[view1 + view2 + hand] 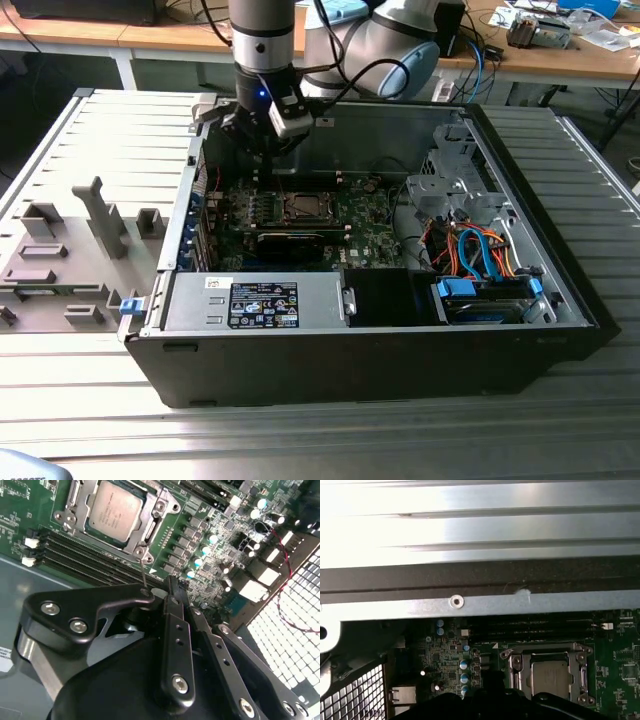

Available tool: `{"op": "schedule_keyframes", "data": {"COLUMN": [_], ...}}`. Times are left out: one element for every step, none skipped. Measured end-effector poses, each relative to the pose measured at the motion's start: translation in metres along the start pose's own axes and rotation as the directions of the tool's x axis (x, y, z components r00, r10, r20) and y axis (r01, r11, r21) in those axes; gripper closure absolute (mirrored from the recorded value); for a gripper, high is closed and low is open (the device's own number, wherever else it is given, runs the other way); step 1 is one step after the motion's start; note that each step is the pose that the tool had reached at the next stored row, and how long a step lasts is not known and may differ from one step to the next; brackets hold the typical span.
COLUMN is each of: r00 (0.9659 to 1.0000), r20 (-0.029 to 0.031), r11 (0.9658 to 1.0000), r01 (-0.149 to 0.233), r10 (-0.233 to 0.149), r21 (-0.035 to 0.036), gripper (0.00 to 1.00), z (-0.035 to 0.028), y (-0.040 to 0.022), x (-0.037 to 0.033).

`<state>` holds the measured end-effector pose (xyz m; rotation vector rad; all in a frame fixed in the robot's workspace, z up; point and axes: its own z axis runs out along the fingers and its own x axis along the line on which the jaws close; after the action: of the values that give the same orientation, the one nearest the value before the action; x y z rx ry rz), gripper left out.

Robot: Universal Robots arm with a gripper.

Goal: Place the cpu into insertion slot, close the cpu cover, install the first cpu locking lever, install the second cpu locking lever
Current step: 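Install the first cpu locking lever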

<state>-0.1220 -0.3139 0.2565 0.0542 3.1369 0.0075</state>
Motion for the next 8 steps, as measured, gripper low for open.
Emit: {"op": "schedule_keyframes", "data": {"r00": [1.0,0.9998,0.9997,0.9995,0.9991,0.9986,0.998,0.9978], "r20": [-0.0003,-0.0006,-0.0006,-0.0006,-0.0006,-0.0007,-0.0009,-0.0008], "r11": [1.0,0.9997,0.9996,0.9994,0.999,0.9985,0.9978,0.9976], "r01": [0.007,0.018,0.023,0.03,0.042,0.052,0.063,0.067], "r10": [-0.007,-0.018,-0.023,-0.03,-0.042,-0.052,-0.063,-0.067], "r21": [-0.0061,-0.015,-0.0165,-0.0174,-0.0178,-0.018,-0.0185,-0.0193], "gripper": [0.89,0.89,0.89,0.89,0.89,0.89,0.89,0.89], "z": [0.0,0.0,0.0,0.0,0.0,0.0,0.0,0.0], "y": [0.0,-0.0001,-0.0001,-0.0001,-0.0001,0.0,-0.0001,0.0], "x": [0.0005,0.0017,0.0022,0.0024,0.0024,0.0025,0.0026,0.0026]}}
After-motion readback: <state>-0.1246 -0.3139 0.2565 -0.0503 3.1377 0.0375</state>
